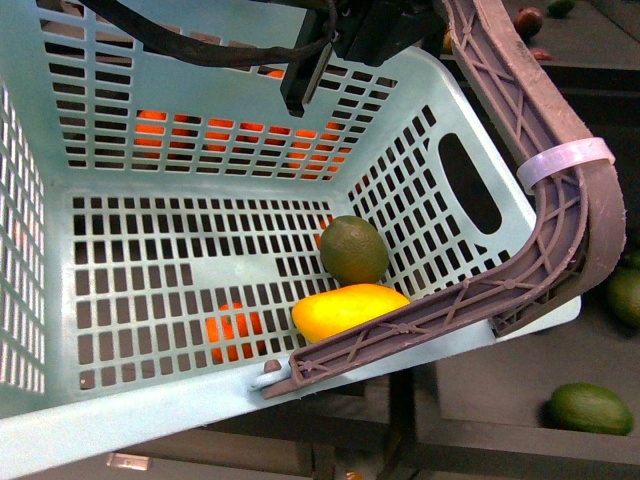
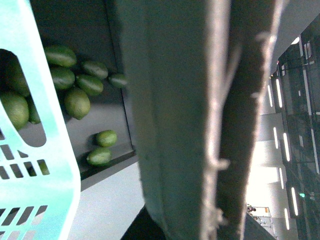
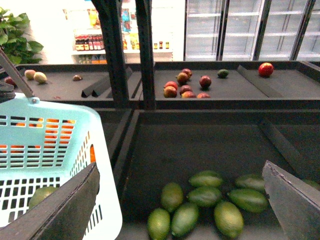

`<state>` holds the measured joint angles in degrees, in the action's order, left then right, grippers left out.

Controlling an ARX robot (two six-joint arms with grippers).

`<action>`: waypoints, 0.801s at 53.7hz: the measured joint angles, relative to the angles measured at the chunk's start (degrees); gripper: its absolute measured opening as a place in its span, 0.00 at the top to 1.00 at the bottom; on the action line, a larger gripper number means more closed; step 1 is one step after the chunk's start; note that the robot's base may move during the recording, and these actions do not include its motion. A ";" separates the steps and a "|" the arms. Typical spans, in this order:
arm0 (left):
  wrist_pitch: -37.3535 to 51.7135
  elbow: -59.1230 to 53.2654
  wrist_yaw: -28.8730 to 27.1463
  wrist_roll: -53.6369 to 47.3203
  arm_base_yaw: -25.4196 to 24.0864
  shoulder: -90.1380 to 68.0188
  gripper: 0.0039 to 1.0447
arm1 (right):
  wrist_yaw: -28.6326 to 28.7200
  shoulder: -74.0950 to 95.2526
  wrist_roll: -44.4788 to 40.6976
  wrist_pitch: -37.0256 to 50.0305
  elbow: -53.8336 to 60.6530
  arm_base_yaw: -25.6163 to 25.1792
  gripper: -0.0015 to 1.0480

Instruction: Pick mango and avocado into basket

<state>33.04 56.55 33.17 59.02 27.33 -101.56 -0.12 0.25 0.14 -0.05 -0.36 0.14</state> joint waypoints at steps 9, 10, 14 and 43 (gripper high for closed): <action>0.00 0.02 -0.31 -0.22 -0.37 0.02 0.93 | 0.07 0.00 -0.04 -0.11 0.02 0.00 0.07; 0.00 0.02 -0.35 -0.15 -0.42 0.02 0.93 | 0.04 0.00 -0.04 -0.04 0.02 0.00 0.07; 0.00 0.04 -0.61 -0.33 -0.72 0.02 0.93 | 0.11 0.02 -0.04 -0.04 0.02 0.00 0.07; 0.00 0.04 -0.55 -0.72 -0.66 0.07 0.93 | 0.17 0.00 -0.11 -0.09 0.02 0.00 0.07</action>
<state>33.04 56.60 32.62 58.30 26.68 -101.49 0.05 0.25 0.03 -0.14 -0.34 0.14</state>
